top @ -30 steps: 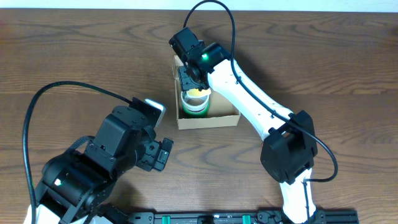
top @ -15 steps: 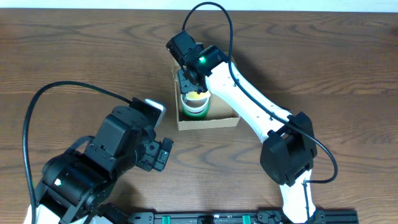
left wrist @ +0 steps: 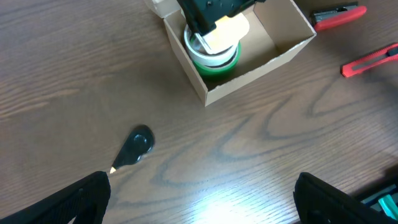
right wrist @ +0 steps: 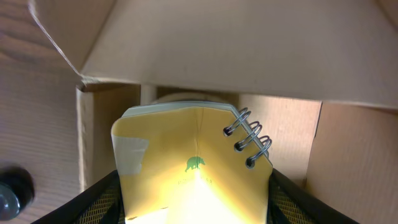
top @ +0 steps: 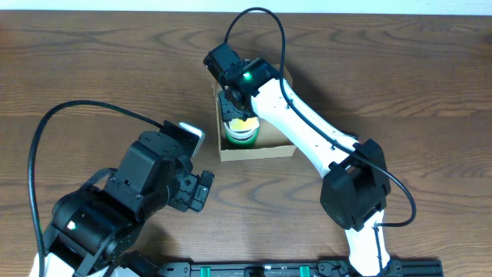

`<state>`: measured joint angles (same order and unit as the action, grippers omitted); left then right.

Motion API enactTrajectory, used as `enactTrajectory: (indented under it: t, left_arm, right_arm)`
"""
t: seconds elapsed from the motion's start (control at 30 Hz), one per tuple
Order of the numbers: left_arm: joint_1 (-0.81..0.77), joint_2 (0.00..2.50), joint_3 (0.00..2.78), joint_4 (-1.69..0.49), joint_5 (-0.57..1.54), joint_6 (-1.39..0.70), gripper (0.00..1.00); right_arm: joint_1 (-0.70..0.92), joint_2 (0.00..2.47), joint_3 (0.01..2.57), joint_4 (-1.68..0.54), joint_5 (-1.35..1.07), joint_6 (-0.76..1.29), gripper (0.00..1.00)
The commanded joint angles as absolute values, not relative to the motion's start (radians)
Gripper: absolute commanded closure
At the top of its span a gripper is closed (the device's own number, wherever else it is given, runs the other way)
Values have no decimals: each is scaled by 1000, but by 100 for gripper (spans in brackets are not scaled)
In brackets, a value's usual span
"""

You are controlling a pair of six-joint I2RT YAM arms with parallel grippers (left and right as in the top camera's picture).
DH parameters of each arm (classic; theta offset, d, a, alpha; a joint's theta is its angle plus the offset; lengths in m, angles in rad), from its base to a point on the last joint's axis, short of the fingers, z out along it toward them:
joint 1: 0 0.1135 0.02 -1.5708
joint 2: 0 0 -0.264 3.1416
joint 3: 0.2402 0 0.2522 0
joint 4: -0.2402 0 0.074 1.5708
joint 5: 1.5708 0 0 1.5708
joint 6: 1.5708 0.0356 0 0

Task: Pack container
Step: 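Lower the notepad into the box and open the right gripper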

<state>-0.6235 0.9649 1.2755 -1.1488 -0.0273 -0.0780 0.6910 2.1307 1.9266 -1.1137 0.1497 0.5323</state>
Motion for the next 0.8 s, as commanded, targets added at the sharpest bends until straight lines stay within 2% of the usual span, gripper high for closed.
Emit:
enactTrajectory:
  t: [0.0, 0.23, 0.47, 0.63, 0.77]
  left_arm:
    - [-620, 960, 1271, -1153, -36, -75, 5]
    - [-620, 960, 1271, -1153, -36, -75, 5]
    - [-620, 960, 1271, -1153, -36, -75, 5]
    - [-620, 960, 1271, -1153, -36, -75, 5]
    - [-620, 960, 1271, -1153, -36, -75, 5]
  right_arm:
    - [713, 2118, 1916, -1120, 141, 558, 37]
    - [715, 2119, 1916, -1114, 150, 561, 35]
    - [716, 2119, 1916, -1088, 165, 561, 28]
    - [716, 2119, 1916, -1088, 168, 561, 19]
    - [716, 2119, 1916, -1092, 168, 561, 17]
